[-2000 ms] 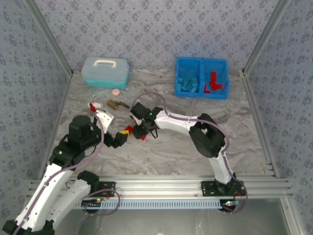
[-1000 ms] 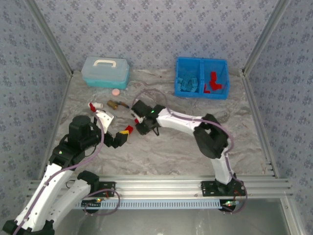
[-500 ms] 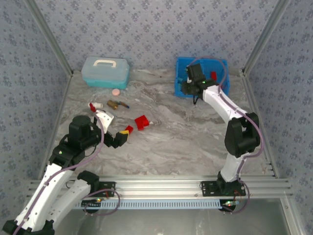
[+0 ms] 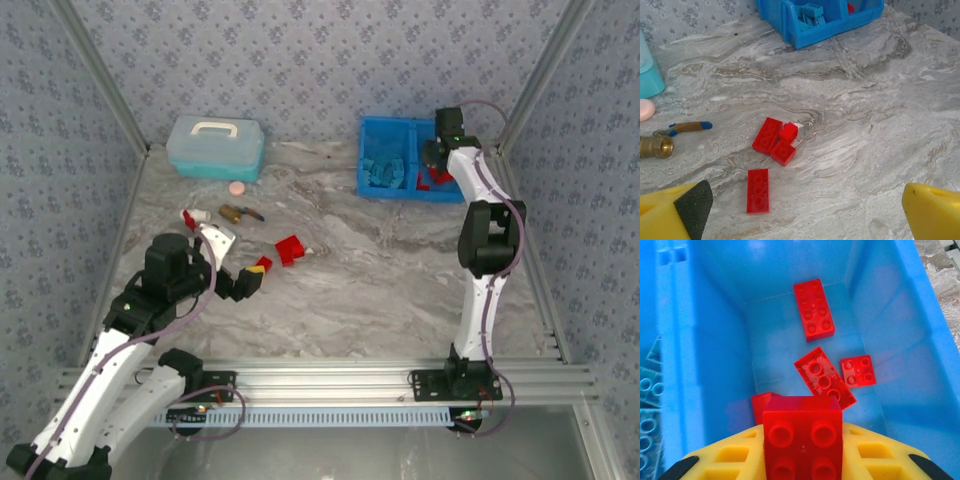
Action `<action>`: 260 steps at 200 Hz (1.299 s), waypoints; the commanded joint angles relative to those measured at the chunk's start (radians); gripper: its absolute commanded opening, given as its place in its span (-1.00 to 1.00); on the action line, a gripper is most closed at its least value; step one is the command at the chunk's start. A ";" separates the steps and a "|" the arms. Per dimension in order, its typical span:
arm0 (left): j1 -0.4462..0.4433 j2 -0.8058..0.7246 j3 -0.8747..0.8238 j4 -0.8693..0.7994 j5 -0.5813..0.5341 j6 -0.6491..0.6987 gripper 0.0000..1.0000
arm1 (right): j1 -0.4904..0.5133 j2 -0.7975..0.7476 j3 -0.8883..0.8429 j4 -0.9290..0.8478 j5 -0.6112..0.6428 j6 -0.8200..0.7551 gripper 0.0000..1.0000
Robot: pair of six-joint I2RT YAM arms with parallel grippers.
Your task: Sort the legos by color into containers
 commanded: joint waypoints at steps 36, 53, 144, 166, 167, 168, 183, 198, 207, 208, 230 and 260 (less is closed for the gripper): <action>0.000 0.011 0.001 0.000 -0.006 0.019 0.98 | -0.015 0.094 0.166 -0.147 -0.034 0.001 0.16; 0.000 0.014 0.001 0.000 -0.007 0.019 0.98 | -0.011 0.070 0.165 -0.160 -0.028 -0.009 0.17; 0.000 0.024 0.008 -0.020 -0.061 0.019 0.98 | 0.218 -0.393 -0.337 0.020 -0.080 0.009 0.15; 0.002 0.028 0.012 -0.022 -0.062 0.020 0.99 | 0.356 -0.446 -0.425 0.025 -0.089 0.034 0.15; 0.002 0.028 0.012 -0.022 -0.062 0.019 0.99 | 0.362 -0.446 -0.428 0.025 -0.089 0.037 0.15; 0.002 0.028 0.012 -0.021 -0.062 0.019 0.98 | 0.368 -0.446 -0.431 0.025 -0.088 0.041 0.15; 0.002 0.029 0.012 -0.024 -0.063 0.019 0.98 | 0.455 -0.447 -0.464 0.028 -0.085 0.080 0.15; 0.002 0.029 0.012 -0.025 -0.064 0.018 0.99 | 0.533 -0.432 -0.490 0.039 -0.088 0.130 0.17; 0.002 0.028 0.012 -0.025 -0.064 0.019 0.99 | 0.577 -0.420 -0.502 0.053 -0.096 0.159 0.20; 0.002 0.028 0.012 -0.025 -0.064 0.018 0.99 | 0.581 -0.418 -0.504 0.055 -0.097 0.161 0.20; 0.002 0.028 0.012 -0.026 -0.065 0.018 0.99 | 0.659 -0.358 -0.510 0.089 -0.106 0.194 0.32; 0.002 0.028 0.012 -0.028 -0.062 0.016 0.99 | 0.732 -0.254 -0.469 0.107 -0.175 0.213 0.38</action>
